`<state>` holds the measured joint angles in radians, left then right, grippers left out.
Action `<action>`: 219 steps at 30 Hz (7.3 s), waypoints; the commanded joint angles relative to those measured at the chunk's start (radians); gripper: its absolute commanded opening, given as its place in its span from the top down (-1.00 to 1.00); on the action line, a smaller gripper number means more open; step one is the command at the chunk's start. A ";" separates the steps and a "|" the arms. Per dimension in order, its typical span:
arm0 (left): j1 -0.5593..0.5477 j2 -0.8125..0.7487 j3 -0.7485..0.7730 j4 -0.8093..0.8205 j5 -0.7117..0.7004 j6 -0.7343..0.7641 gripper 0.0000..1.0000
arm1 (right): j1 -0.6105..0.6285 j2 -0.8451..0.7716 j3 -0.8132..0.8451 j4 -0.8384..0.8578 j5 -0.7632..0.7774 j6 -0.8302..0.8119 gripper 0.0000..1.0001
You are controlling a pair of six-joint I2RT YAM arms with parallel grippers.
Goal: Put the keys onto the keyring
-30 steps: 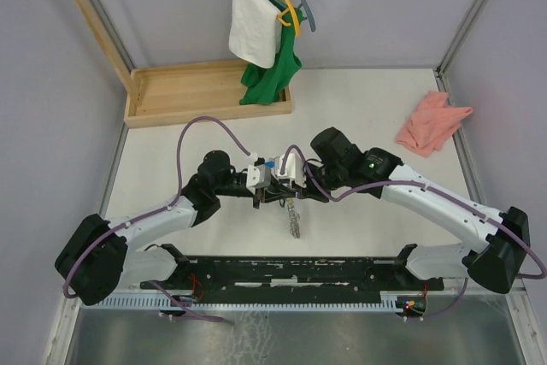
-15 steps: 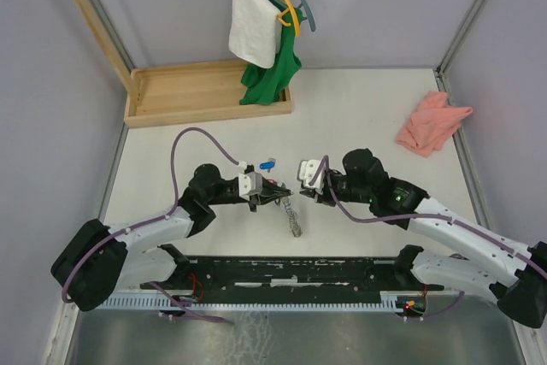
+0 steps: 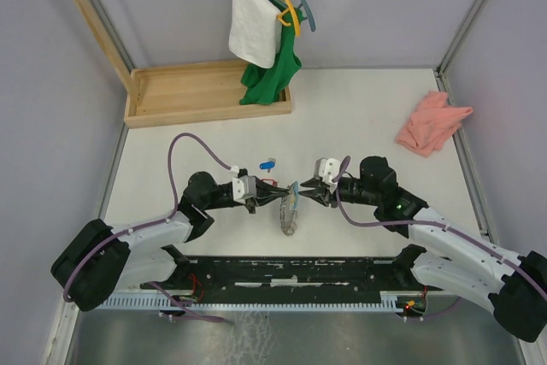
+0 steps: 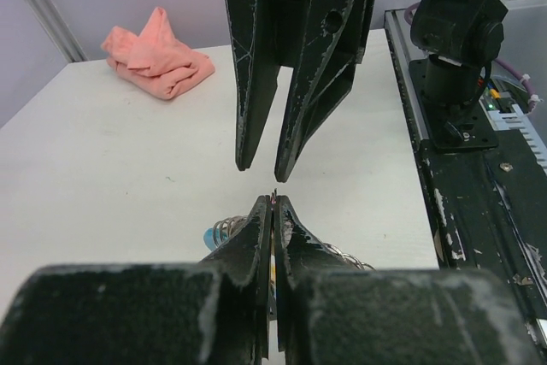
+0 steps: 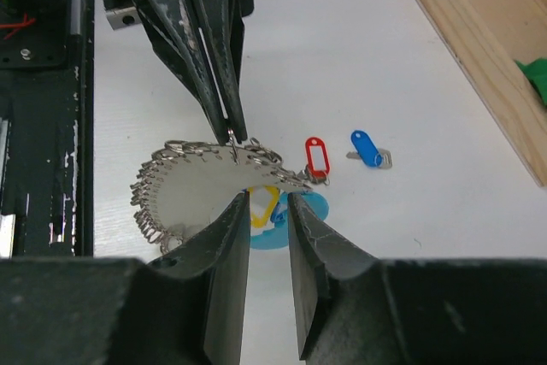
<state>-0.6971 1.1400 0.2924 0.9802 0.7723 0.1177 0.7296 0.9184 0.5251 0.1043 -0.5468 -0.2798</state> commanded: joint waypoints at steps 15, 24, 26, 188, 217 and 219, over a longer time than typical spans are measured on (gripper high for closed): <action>0.001 -0.006 -0.001 0.148 -0.009 -0.058 0.95 | -0.004 0.096 0.030 0.174 -0.183 0.052 0.40; 0.001 0.013 0.005 0.170 0.014 -0.075 0.95 | -0.005 0.130 0.053 0.198 -0.192 0.060 0.53; 0.001 0.018 0.005 0.169 0.015 -0.076 0.95 | -0.005 0.129 0.055 0.203 -0.191 0.062 0.53; 0.031 0.256 0.309 -0.876 -0.800 -0.706 0.28 | 0.293 0.329 0.656 -1.055 0.487 -0.086 0.98; 0.040 0.332 0.348 -0.921 -0.782 -0.666 0.60 | 0.301 0.330 0.649 -1.054 0.498 -0.088 0.98; 0.040 0.336 0.349 -0.920 -0.782 -0.663 0.68 | 0.300 0.329 0.650 -1.054 0.498 -0.087 0.98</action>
<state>-0.6605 1.4666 0.6014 0.0326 -0.0212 -0.5488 1.0214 1.2671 1.1694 -0.9806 -0.0662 -0.3721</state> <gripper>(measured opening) 0.191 0.016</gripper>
